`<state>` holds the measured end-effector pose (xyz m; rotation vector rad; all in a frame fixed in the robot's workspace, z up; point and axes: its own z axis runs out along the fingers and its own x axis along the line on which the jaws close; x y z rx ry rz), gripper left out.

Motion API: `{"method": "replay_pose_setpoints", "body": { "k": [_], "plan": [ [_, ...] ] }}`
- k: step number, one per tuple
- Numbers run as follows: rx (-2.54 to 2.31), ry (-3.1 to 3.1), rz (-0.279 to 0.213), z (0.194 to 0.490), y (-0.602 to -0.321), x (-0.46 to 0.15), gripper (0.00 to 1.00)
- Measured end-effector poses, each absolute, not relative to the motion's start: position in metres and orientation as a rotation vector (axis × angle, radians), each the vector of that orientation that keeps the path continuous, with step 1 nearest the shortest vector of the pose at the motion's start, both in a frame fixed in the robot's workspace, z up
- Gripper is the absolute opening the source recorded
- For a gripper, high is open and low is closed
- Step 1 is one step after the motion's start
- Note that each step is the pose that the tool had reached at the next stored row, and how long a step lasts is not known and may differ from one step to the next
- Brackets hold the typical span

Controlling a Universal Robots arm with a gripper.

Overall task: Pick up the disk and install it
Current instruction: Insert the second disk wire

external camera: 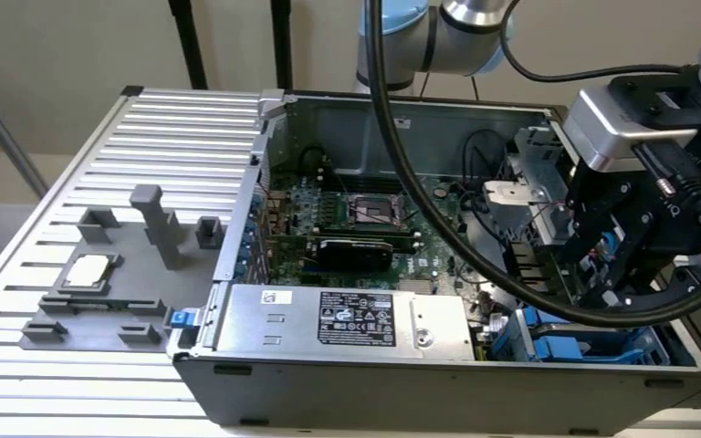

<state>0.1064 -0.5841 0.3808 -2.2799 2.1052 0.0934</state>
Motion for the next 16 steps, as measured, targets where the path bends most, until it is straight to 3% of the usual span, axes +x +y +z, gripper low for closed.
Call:
{"method": "replay_pose_setpoints", "body": {
  "k": [3, 4, 16],
  "plan": [
    [-2.281, 2.107, 0.105, 0.382, -0.584, 0.118, 1.00],
    [-2.281, 2.107, 0.109, 0.383, -0.584, 0.122, 0.00],
    [-2.275, 2.102, 0.139, 0.392, -0.584, 0.176, 0.00]
  ]
}}
